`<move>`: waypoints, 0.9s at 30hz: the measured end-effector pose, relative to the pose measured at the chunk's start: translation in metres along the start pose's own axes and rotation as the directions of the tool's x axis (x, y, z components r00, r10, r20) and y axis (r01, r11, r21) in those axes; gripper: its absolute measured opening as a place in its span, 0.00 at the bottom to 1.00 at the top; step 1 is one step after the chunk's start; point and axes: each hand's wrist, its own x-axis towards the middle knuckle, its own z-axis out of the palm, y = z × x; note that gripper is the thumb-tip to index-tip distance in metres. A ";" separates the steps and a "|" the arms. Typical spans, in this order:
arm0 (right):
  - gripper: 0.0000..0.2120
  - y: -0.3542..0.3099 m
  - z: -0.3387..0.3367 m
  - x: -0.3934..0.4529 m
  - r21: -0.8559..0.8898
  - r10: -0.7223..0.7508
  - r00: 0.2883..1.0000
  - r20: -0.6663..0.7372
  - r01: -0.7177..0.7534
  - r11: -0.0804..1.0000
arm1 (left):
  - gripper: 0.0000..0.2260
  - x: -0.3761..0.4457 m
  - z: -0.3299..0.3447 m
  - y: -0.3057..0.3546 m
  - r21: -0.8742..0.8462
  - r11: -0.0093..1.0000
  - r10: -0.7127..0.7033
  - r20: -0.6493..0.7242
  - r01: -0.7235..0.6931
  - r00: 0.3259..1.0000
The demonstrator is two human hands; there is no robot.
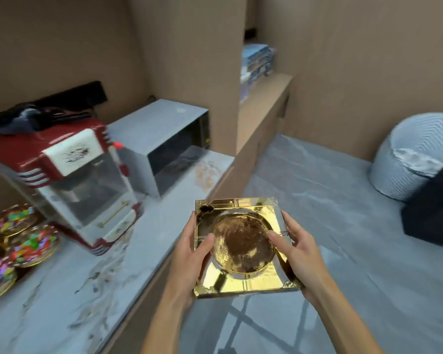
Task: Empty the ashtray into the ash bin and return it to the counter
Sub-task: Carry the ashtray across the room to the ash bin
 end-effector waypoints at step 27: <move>0.24 -0.004 -0.344 -0.115 -0.059 -0.089 0.742 -0.665 0.066 0.996 | 0.27 -0.016 0.402 -0.004 0.094 0.995 -0.076 0.639 0.020 0.766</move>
